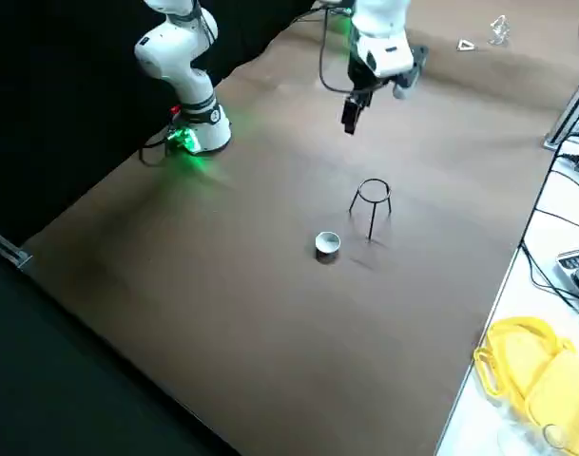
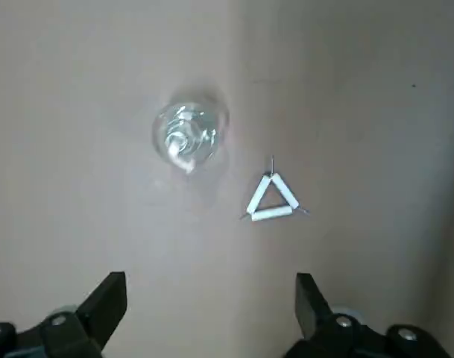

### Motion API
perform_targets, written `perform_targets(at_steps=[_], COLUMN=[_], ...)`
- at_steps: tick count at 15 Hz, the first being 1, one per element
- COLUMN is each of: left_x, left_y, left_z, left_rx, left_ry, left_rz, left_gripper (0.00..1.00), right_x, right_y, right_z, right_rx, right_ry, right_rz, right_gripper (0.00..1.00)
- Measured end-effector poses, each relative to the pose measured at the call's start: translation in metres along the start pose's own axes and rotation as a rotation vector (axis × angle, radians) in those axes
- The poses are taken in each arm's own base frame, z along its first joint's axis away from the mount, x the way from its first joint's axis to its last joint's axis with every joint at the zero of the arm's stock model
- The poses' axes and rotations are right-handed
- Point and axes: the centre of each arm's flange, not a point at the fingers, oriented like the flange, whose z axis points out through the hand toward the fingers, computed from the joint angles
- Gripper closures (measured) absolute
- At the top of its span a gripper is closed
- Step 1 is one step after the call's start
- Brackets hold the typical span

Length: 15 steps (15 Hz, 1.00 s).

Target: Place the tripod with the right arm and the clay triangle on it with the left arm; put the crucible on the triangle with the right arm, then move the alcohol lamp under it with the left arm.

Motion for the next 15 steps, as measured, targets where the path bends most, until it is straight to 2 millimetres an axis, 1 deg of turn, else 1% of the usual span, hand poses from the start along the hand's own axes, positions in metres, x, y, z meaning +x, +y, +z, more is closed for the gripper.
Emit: perform_targets(at_steps=[3, 4, 7, 10, 12, 13, 14, 15], left_x=[0.009, 0.01, 0.015, 0.019, 0.02, 0.021, 0.022, 0.022], left_y=[0.015, 0.02, 0.03, 0.03, 0.028, 0.031, 0.033, 0.034], left_z=[0.059, 0.075, 0.115, 0.141, 0.15, 0.156, 0.159, 0.163], left_rx=[0.005, 0.006, 0.004, -0.001, -0.004, -0.004, -0.005, -0.006], left_ry=[-0.034, -0.053, -0.09, -0.106, -0.117, -0.113, -0.115, -0.12], left_rz=[0.054, 0.077, 0.158, 0.252, 0.301, 0.32, 0.329, 0.346], left_gripper=[0.0, 0.0, 0.0, 0.0, 0.0, 0.0, 0.01, 0.01], right_x=[0.023, 0.03, 0.048, 0.057, 0.063, 0.072, 0.075, 0.077], right_y=[0.007, 0.01, 0.021, 0.04, 0.049, 0.054, 0.056, 0.057], right_z=[0.03, 0.039, 0.063, 0.083, 0.097, 0.114, 0.125, 0.135], right_rx=[-0.009, -0.013, -0.023, -0.03, -0.034, -0.041, -0.042, -0.041], right_ry=[0.027, 0.043, 0.086, 0.113, 0.124, 0.149, 0.148, 0.141], right_rz=[0.004, 0.008, 0.03, 0.063, 0.075, 0.081, 0.083, 0.086], right_gripper=[0.01, 0.04, 0.04, 0.05, 0.05, 0.06, 0.06, 0.09])
